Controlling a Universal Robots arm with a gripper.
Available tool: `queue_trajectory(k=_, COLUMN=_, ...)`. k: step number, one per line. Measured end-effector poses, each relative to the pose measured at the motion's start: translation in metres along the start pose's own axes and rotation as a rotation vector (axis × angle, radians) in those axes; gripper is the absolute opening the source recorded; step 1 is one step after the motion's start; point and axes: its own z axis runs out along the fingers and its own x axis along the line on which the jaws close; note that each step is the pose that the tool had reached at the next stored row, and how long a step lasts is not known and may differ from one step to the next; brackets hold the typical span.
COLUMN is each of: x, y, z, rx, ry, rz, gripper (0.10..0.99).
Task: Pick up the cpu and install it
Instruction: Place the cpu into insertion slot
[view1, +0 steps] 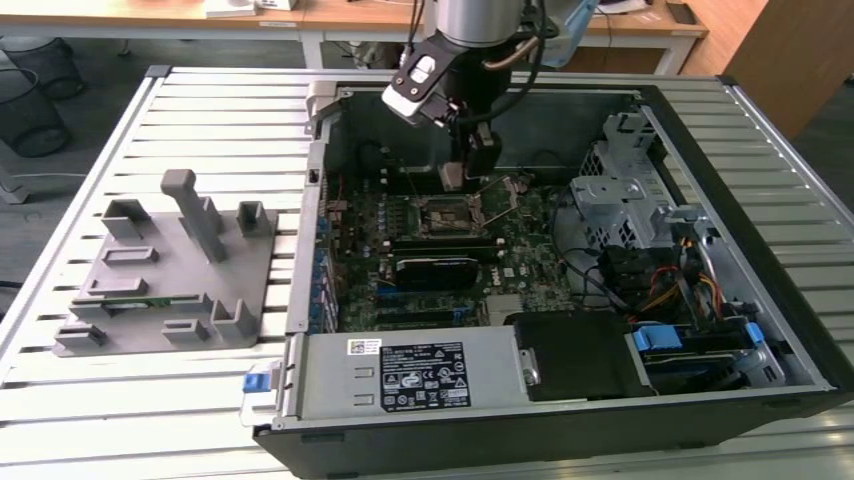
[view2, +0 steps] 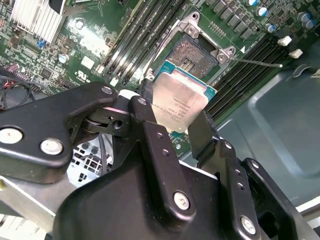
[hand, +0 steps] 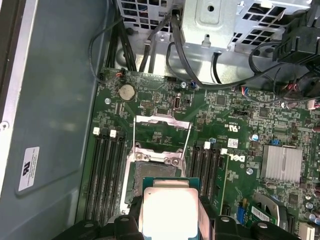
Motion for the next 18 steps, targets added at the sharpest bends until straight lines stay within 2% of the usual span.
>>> queue_trajectory(k=18, x=0.0001, y=-0.0006, z=0.0098, rx=0.0, ry=0.0, rz=0.0, gripper=0.525)
